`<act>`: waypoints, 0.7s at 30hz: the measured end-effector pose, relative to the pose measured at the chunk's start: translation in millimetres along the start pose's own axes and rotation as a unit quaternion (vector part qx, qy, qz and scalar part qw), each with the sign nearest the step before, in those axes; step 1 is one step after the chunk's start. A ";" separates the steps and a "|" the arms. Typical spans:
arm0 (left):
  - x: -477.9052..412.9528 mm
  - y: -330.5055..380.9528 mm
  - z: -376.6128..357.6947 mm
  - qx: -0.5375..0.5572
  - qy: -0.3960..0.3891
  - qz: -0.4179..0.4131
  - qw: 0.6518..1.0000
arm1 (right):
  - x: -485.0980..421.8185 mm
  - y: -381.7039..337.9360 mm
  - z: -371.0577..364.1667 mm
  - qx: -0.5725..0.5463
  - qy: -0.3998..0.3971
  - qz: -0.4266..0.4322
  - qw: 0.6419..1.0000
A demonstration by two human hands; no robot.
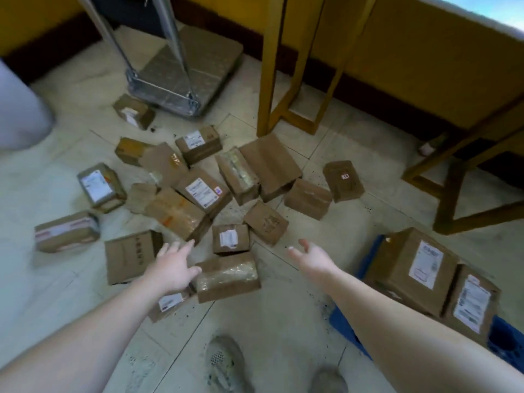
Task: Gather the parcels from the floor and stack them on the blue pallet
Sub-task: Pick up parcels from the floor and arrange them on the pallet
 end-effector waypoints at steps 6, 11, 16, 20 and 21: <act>14.4 -89.8 15.6 0.085 0.016 0.049 0.995 | 3.6 -78.2 -70.4 0.044 -0.029 0.014 0.998; 1.0 -105.3 4.5 0.153 0.011 0.059 0.986 | -15.7 -95.3 -101.9 0.065 -0.059 0.003 0.996; -25.1 -117.2 -17.0 0.218 0.004 0.092 0.972 | -50.3 -95.7 -123.1 0.099 -0.075 -0.005 0.992; -53.0 -122.8 -50.8 0.283 0.008 0.118 0.952 | -88.5 -83.1 -143.5 0.142 -0.079 -0.005 0.987; -63.3 -123.8 -60.1 0.294 0.007 0.121 0.948 | -99.7 -77.9 -149.8 0.145 -0.084 -0.007 0.986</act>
Point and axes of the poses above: each hand's wrist, its own x-axis away from the middle knuckle, its own z-axis out of the back of the hand, y = z × x, the point moved 6 cm from there along -x, towards the middle knuckle, and after that the axes turned 10 degrees about -z, right-handed, at the moved point
